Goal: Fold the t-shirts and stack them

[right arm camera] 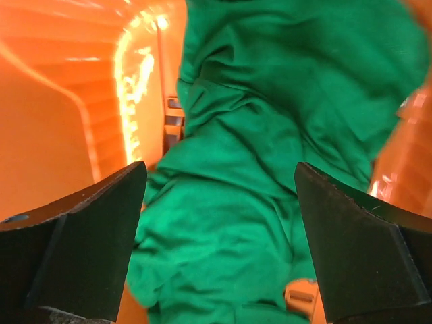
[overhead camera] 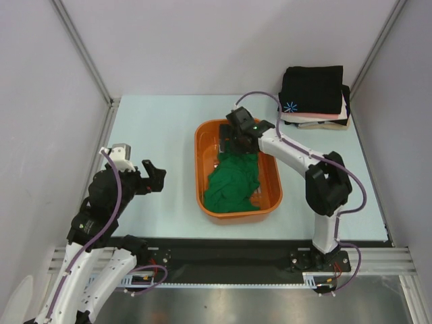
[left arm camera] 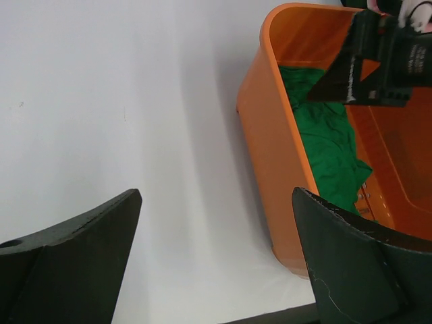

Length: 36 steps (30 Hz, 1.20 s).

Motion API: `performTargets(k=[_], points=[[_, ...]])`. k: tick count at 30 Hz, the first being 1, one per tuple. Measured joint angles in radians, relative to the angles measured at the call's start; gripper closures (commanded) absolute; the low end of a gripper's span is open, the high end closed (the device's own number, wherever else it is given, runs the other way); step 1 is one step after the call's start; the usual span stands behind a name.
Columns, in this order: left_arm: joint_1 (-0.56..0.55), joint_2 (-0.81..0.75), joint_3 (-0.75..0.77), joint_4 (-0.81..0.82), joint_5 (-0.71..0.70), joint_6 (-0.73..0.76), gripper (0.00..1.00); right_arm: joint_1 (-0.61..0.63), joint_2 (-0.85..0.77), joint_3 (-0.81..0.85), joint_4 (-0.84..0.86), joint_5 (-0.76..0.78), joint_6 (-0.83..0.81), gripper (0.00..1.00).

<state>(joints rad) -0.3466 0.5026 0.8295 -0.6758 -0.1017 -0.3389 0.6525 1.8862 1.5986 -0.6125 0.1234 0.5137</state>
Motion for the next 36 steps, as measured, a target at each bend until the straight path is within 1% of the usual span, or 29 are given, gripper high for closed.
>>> performTargets(k=[7,10,12,13,14,15,16,17,18,19,24,26,29,31,33,36], points=[[0.0,0.0,0.0,0.001,0.0,0.0,0.0,0.002,0.124,0.023,-0.004,-0.035,-0.018,0.05],[0.0,0.0,0.0,0.001,0.0,0.0,0.0,0.003,0.177,0.039,-0.003,-0.038,-0.021,0.08],[0.0,0.0,0.0,0.001,0.0,0.0,0.0,0.009,0.206,0.048,-0.008,-0.034,-0.023,0.13],[0.0,0.0,0.0,0.001,0.0,0.0,0.0,0.012,0.217,0.055,-0.013,-0.029,-0.024,0.2],[0.0,0.0,0.0,0.001,0.0,0.0,0.0,0.018,0.226,0.068,-0.026,-0.018,-0.03,0.31],[0.0,0.0,0.0,0.001,0.0,0.0,0.0,0.023,0.232,0.078,-0.032,-0.008,-0.041,0.48],[0.0,0.0,0.0,0.001,0.0,0.0,0.0,0.029,0.241,0.086,-0.041,0.012,-0.05,0.69],[0.0,0.001,0.0,0.001,0.0,0.0,0.0,0.031,0.248,0.093,-0.041,0.015,-0.047,0.81],[0.0,0.001,0.0,0.001,0.0,0.0,0.0,0.034,0.252,0.104,-0.053,0.049,-0.058,0.93],[0.0,0.001,0.0,0.001,0.0,0.0,0.0,0.034,0.254,0.116,-0.049,0.042,-0.053,1.0],[0.0,0.007,0.0,0.001,0.0,0.0,0.0,0.063,0.263,0.149,-0.073,0.06,-0.071,1.0],[0.0,0.018,0.0,0.003,0.01,0.0,0.0,0.07,0.263,0.197,-0.12,0.06,-0.08,1.0],[0.0,0.058,0.001,0.009,0.035,0.0,0.0,0.076,0.228,0.314,-0.205,0.063,-0.099,1.0],[0.0,0.109,0.008,0.011,0.053,0.0,0.0,0.079,0.154,0.385,-0.241,0.071,-0.109,1.0],[-0.003,0.164,0.017,0.017,0.072,-0.001,0.0,0.077,0.046,0.439,-0.261,0.078,-0.117,1.0],[-0.026,0.25,0.022,0.048,0.112,-0.008,0.0,0.055,-0.18,0.453,-0.25,0.1,-0.124,1.0]])
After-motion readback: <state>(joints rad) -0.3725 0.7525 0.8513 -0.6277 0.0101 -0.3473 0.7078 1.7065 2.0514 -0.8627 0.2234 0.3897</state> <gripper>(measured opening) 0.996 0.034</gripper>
